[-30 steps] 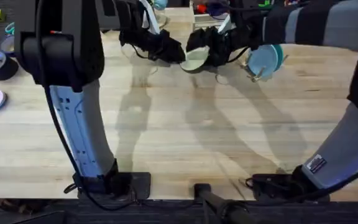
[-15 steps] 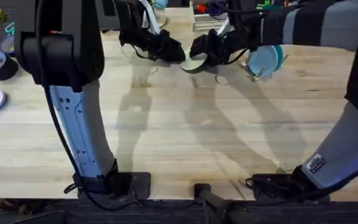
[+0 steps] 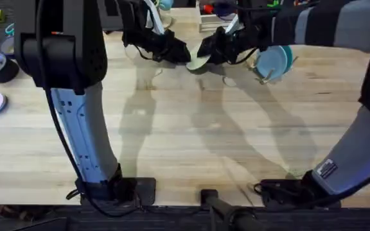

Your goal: Pick up the plates from the table one by one and place each into a slot on the dish rack.

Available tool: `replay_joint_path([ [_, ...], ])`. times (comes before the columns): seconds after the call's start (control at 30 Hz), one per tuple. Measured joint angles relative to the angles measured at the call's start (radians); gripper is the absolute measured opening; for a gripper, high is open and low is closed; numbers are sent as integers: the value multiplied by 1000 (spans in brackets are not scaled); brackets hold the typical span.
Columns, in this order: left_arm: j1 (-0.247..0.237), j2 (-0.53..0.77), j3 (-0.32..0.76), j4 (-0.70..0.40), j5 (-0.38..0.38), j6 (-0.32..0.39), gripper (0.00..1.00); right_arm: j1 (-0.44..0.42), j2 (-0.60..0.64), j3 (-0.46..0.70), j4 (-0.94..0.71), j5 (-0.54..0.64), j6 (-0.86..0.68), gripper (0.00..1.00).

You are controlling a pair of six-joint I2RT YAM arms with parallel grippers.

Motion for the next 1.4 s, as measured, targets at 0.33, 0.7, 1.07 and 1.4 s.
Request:
replay_joint_path([
  [0.33, -12, -54, -11, -14, -103, 59, 40, 6, 0, 0, 7, -2, -89, 44],
  [0.7, -14, -432, -23, -161, -288, 129, 40, 11, -138, 0, -78, 10, -284, 41],
  [1.07, -14, -728, -23, -336, -431, 143, 39, 11, -443, 0, -342, 70, -529, 40],
  [1.4, -14, -990, -23, -483, -528, 146, 40, 11, -714, 0, -496, 287, -732, 39],
])
